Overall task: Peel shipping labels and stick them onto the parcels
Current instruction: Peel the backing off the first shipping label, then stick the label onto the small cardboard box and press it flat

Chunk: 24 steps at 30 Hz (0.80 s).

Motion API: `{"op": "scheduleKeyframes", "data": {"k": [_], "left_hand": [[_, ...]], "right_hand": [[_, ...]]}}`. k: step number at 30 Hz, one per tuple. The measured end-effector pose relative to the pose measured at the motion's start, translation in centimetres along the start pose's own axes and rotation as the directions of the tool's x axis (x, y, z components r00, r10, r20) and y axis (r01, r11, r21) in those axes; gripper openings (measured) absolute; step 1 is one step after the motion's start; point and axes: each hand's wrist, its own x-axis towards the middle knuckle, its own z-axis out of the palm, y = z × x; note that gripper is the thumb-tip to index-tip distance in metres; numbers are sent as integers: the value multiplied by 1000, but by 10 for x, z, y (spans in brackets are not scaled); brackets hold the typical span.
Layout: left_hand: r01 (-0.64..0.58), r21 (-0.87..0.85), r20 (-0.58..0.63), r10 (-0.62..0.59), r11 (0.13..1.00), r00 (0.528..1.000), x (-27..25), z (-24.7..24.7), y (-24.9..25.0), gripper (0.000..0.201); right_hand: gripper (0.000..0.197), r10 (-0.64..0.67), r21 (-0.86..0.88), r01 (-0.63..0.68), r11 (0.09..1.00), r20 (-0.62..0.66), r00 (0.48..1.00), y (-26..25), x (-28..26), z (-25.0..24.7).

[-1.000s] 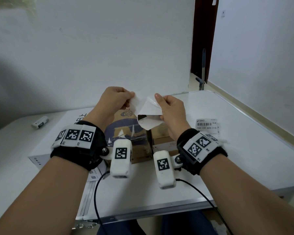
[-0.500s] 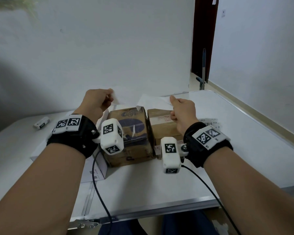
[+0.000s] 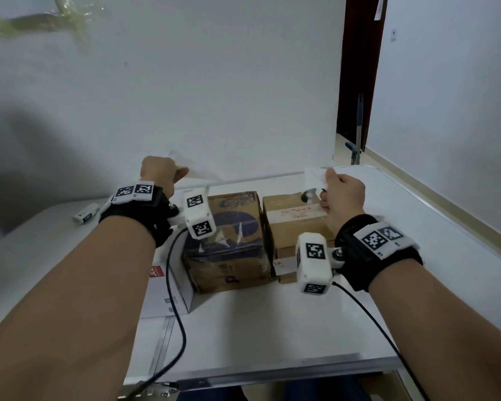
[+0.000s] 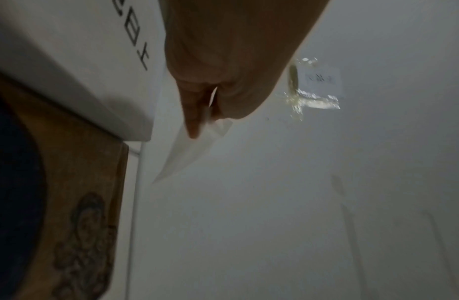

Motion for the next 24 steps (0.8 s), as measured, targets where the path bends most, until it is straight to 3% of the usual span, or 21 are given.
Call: {"op": "scheduleKeyframes", "data": {"k": [1, 2, 3, 5, 7, 8, 9, 11, 14, 15, 17, 20, 24], "left_hand": [[-72, 294, -18, 81, 953, 997, 1, 0, -4, 27], [-116, 514, 21, 123, 850, 992, -7, 1, -2, 34], [-161, 600, 83, 139, 784, 987, -16, 7, 0, 40], [-222, 609, 177, 143, 761, 974, -35, 20, 7, 48], [-170, 399, 249, 72, 901, 966, -41, 33, 16, 48], [-200, 325, 223, 131, 924, 966, -45, 39, 20, 49], [-336, 327, 249, 263, 883, 932, -51, 44, 23, 49], [-587, 301, 379, 471, 751, 797, -75, 54, 32, 42], [-772, 156, 674, 506, 616, 539, -124, 71, 40, 45], [-801, 136, 731, 487, 583, 478, -133, 77, 38, 48], [-845, 126, 771, 485, 519, 412, -141, 89, 29, 50], [-858, 104, 722, 556, 502, 413, -145, 101, 18, 41], [-860, 64, 669, 617, 506, 413, -149, 107, 11, 25]], "right_hand": [[38, 9, 0, -9, 1000, -2, 1000, 0, 1, -1], [38, 13, 3, -13, 1000, 5, 1000, 0, 2, -1], [38, 15, 11, -15, 1000, 19, 1000, 0, 0, 0], [36, 9, 14, -9, 1000, 50, 999, 1, -3, 5], [34, -6, 0, 6, 1000, 75, 997, 0, -7, 8], [33, -15, -3, 15, 1000, 83, 996, 0, -8, 8], [33, -21, -6, 22, 1000, 88, 996, -1, -9, 8], [33, -38, -20, 40, 999, 93, 995, -2, -11, 7], [33, -58, -33, 62, 998, 100, 993, -4, -13, 6], [32, -59, -34, 63, 997, 105, 993, -5, -14, 5], [29, -54, -35, 58, 998, 115, 992, -8, -16, 1], [28, -14, -15, 16, 1000, 146, 989, -17, -17, -7], [29, 122, 52, -141, 989, 265, 957, -28, -15, -22]]}}
